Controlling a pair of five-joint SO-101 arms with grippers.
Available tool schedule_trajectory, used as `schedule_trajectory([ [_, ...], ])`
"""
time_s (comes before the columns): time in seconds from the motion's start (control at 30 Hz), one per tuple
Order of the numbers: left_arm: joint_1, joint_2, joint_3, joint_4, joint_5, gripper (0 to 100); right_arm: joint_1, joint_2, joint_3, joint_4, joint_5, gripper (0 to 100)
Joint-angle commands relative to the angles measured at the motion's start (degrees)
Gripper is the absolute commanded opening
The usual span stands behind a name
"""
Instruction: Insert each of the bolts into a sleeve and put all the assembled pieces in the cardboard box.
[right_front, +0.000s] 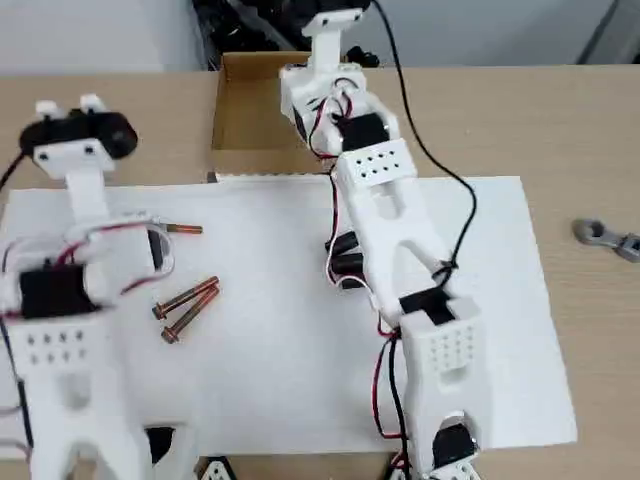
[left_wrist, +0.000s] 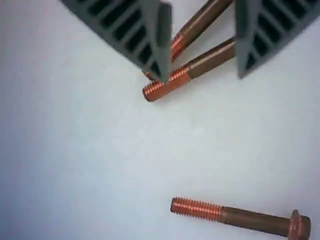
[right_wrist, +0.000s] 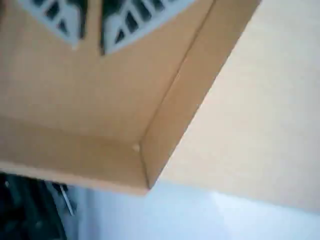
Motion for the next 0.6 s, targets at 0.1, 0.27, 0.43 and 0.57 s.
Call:
schedule_trajectory([
  [0.1, -0.44, 12.22, -8.92, -0.97, 5.89, 9, 1.45, -11.65, -2.64, 16.13, -0.7, 0.9],
  [0.27, -0.44, 18.99, -13.67, -1.14, 14.42, 9, 1.54, -19.91, -2.64, 29.93, -0.7, 0.9],
  [0.43, -0.53, 24.44, -14.2, -1.23, 24.09, 9, 2.95, -28.88, -2.64, 44.35, -2.37, 0.9],
  [0.57, -0.97, 28.04, -14.29, -1.32, 34.2, 9, 7.34, -34.42, -2.37, 51.91, -5.19, 0.9],
])
